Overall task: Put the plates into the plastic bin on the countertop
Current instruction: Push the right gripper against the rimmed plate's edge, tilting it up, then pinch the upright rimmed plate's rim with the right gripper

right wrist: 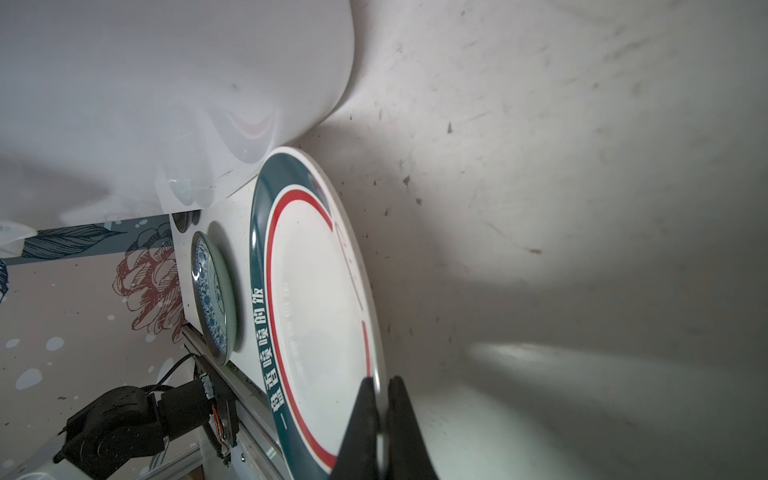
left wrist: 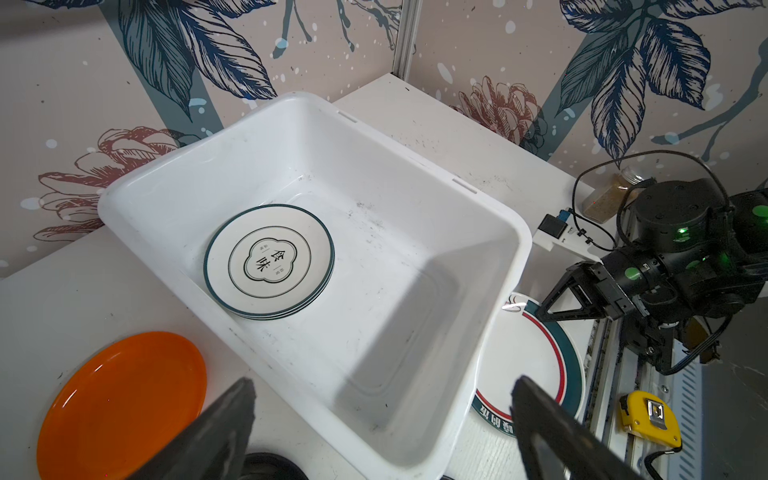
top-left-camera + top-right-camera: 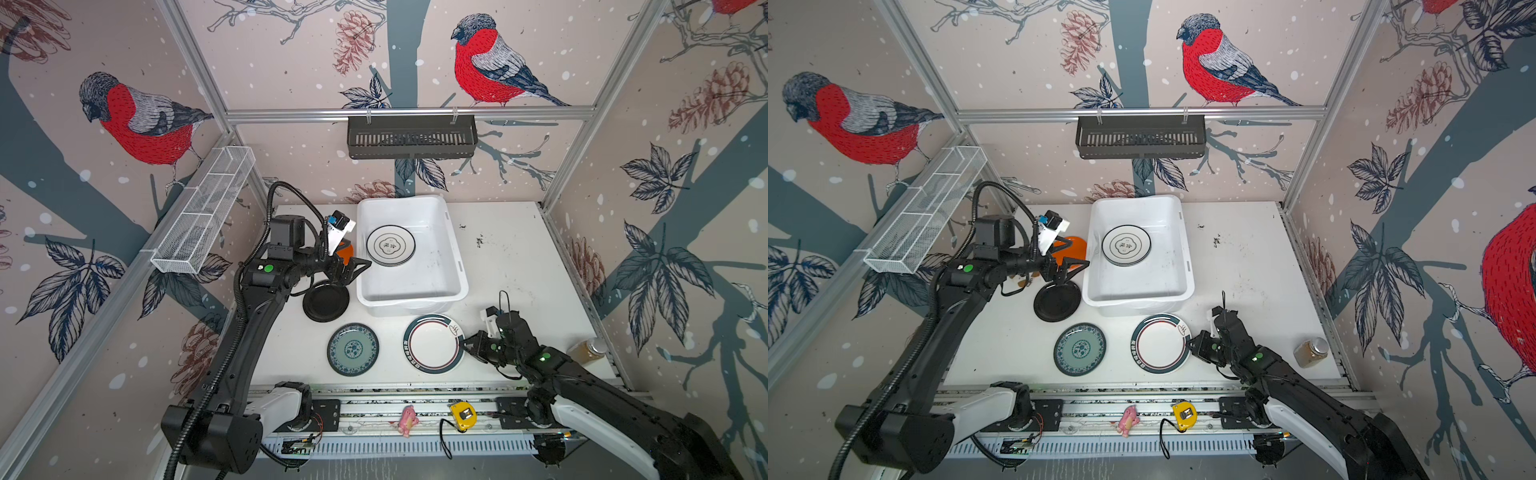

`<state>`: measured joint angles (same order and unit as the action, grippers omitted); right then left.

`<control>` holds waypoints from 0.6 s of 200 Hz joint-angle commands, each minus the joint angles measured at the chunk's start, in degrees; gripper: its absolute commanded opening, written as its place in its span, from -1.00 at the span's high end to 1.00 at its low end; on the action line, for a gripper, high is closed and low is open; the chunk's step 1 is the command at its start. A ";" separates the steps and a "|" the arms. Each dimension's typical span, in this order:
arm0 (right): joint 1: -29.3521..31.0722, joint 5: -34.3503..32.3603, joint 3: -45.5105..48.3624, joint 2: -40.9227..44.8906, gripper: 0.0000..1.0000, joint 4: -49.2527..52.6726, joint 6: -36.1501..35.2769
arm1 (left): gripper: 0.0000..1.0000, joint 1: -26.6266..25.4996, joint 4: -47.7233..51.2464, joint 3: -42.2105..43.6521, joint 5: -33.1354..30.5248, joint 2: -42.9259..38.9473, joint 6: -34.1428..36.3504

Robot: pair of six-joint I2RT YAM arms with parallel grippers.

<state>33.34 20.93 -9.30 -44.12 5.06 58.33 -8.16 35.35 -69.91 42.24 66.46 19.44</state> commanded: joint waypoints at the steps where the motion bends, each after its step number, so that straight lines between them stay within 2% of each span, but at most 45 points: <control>1: -0.16 -1.10 -0.78 0.79 0.94 4.28 -1.55 | -0.91 -0.01 -1.56 -0.41 0.79 -0.25 -0.09; 120: -2.21 4.87 -4.14 3.85 0.95 7.77 -3.83 | -0.90 -0.01 -4.14 -0.80 1.64 0.51 -3.31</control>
<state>31.53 22.83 -12.62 -40.73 13.43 55.48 -8.16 34.20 -70.22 42.33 66.83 16.69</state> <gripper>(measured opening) 0.080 0.954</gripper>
